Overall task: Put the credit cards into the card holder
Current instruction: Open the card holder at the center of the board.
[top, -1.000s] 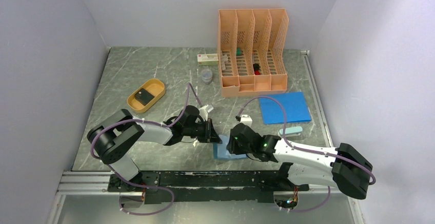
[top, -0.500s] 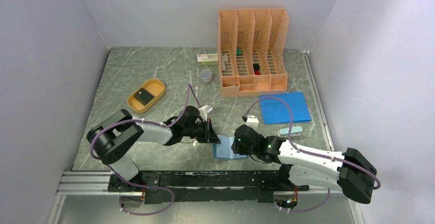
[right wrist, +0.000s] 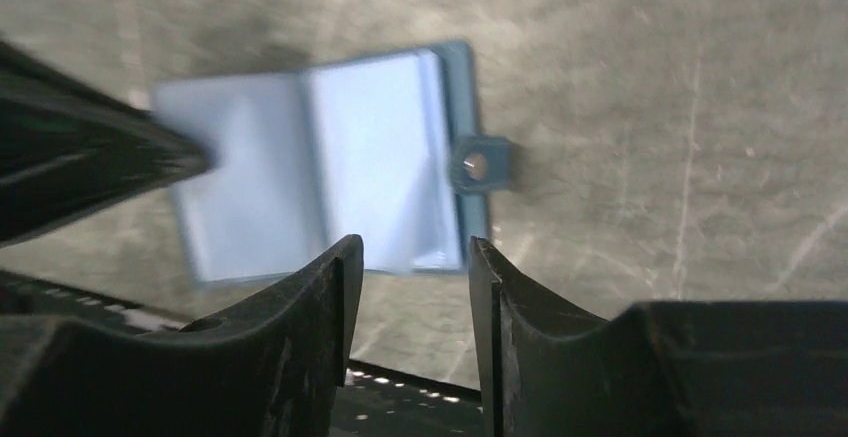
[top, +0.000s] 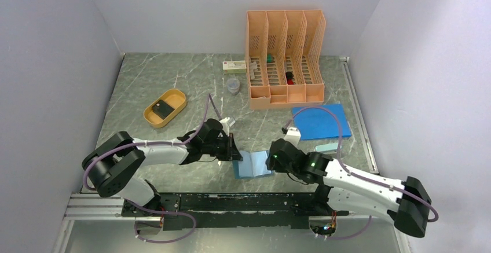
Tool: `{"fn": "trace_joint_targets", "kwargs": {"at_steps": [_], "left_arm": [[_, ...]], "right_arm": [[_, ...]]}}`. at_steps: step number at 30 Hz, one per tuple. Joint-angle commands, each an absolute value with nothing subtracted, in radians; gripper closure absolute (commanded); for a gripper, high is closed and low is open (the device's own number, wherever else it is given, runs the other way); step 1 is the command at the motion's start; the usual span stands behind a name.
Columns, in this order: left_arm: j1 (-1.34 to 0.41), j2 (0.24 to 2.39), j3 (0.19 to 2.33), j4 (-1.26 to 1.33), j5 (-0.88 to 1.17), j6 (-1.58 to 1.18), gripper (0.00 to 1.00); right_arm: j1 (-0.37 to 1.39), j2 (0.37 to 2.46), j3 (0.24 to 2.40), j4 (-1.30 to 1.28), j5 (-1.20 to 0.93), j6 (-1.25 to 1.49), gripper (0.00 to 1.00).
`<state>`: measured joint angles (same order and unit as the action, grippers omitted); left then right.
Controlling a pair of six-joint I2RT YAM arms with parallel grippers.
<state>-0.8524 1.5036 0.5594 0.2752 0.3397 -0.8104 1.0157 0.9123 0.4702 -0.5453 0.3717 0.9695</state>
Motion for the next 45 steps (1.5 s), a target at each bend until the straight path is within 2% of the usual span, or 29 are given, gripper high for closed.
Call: {"fn": "trace_joint_targets", "kwargs": {"at_steps": [1, 4, 8, 16, 28, 36, 42, 45], "left_arm": [[-0.850, 1.476, 0.589, 0.199, 0.294, -0.772, 0.95], [-0.851, 1.476, 0.593, 0.209, 0.305, -0.781, 0.95], [-0.850, 1.479, 0.602, 0.234, 0.331, -0.803, 0.95], [-0.851, 1.501, 0.630, 0.268, 0.392, -0.836, 0.95], [-0.856, 1.567, 0.669, 0.295, 0.429, -0.837, 0.95], [-0.865, 1.640, 0.669, 0.360, 0.462, -0.855, 0.89], [-0.873, 1.671, 0.680, 0.389, 0.485, -0.857, 0.80], [-0.874, 1.678, 0.686, 0.384, 0.482, -0.854, 0.83]], "right_arm": [[1.015, 0.798, 0.560, -0.527, 0.346, 0.845, 0.52], [1.015, 0.790, 0.576, -0.389, 0.186, 0.756, 0.50], [1.015, 0.941, 0.600, -0.320, 0.086, 0.727, 0.48], [1.014, 1.047, 0.475, -0.167, 0.102, 0.799, 0.47], [1.002, 1.157, 0.412, -0.118, 0.158, 0.820, 0.52], [0.996, 1.162, 0.397, -0.111, 0.157, 0.826, 0.52], [0.992, 1.154, 0.397, -0.120, 0.158, 0.823, 0.49], [0.991, 1.148, 0.398, -0.125, 0.158, 0.822, 0.48]]}}
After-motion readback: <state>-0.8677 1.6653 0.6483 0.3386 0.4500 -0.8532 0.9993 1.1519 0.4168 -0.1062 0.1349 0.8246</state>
